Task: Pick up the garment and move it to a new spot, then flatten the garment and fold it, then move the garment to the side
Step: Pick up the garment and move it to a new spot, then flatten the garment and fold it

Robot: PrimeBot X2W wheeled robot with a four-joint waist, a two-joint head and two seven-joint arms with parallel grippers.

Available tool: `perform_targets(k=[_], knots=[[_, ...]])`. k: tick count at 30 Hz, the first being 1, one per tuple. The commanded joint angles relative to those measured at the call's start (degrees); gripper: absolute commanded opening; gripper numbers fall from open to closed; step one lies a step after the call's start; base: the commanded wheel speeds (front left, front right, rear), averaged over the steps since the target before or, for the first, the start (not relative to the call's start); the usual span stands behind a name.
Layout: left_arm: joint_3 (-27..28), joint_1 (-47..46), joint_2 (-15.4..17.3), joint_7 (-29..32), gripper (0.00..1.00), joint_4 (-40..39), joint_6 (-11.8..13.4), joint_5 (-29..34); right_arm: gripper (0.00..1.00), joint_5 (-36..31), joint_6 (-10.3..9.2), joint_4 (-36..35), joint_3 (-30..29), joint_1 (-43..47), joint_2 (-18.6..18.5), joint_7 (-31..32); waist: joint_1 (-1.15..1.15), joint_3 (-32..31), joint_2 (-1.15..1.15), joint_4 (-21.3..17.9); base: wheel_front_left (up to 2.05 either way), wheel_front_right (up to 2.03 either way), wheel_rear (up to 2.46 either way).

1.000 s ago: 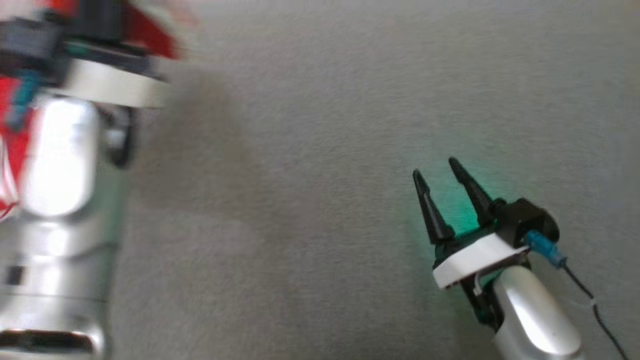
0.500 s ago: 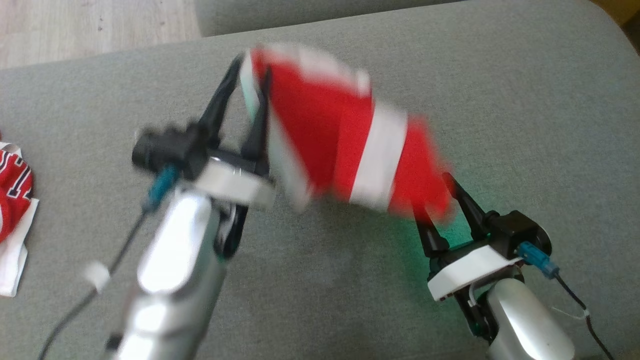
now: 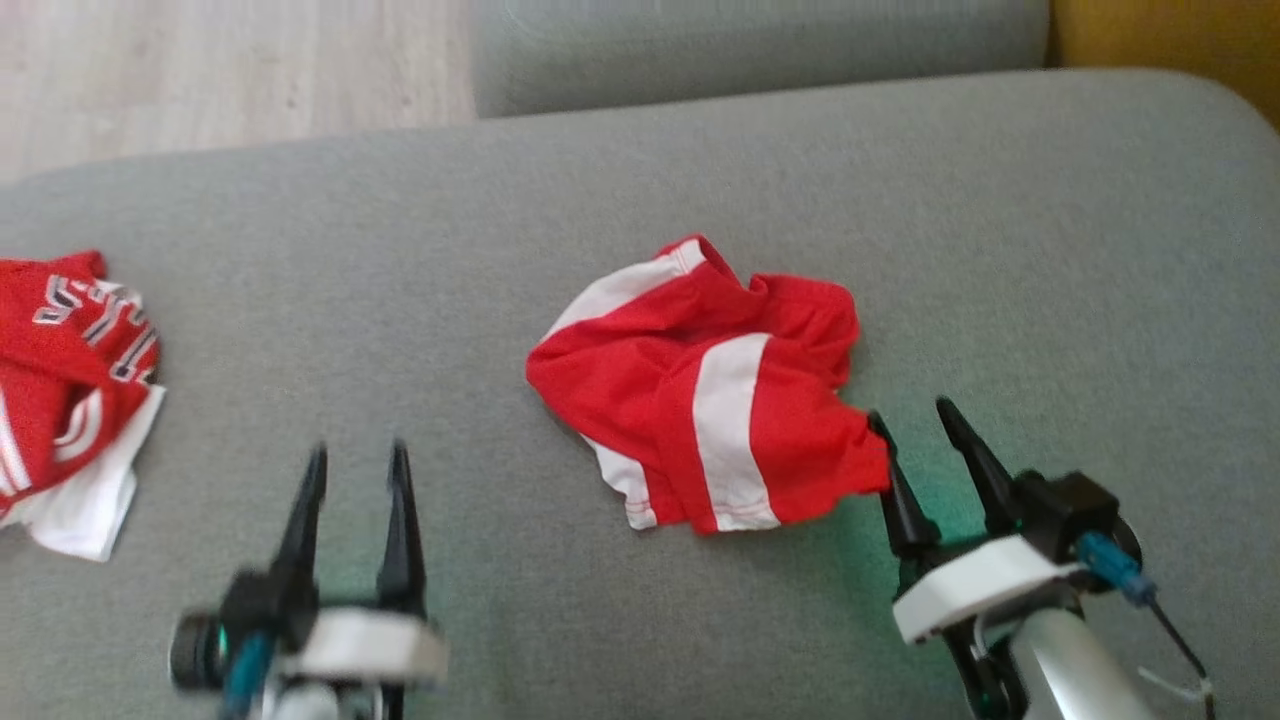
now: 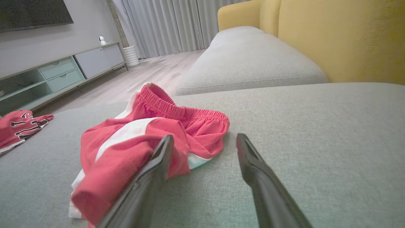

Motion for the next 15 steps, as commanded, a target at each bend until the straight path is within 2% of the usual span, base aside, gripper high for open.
perform_targets(k=[1,7,15], knots=[[2.2,-0.8,0.4,-0.3,1.00,-2.2,-0.3,0.5,1.00,-0.2,-0.04,-1.5,0.9,-0.5,0.7,-0.2,0.00,-1.3,0.00,0.9,0.00,0.00,0.00],[2.3,6.1,0.4,-0.3,1.00,-4.1,-0.9,-0.1,1.00,-0.4,-0.04,-1.2,0.8,1.9,0.8,-0.2,0.00,-2.8,0.00,1.7,0.00,0.00,0.00],[-0.5,6.4,0.4,-0.3,1.00,-3.8,-0.7,-0.9,1.00,-0.3,-0.04,-3.1,1.4,1.6,0.9,-0.2,0.00,-2.1,0.00,2.3,0.00,0.00,0.00]])
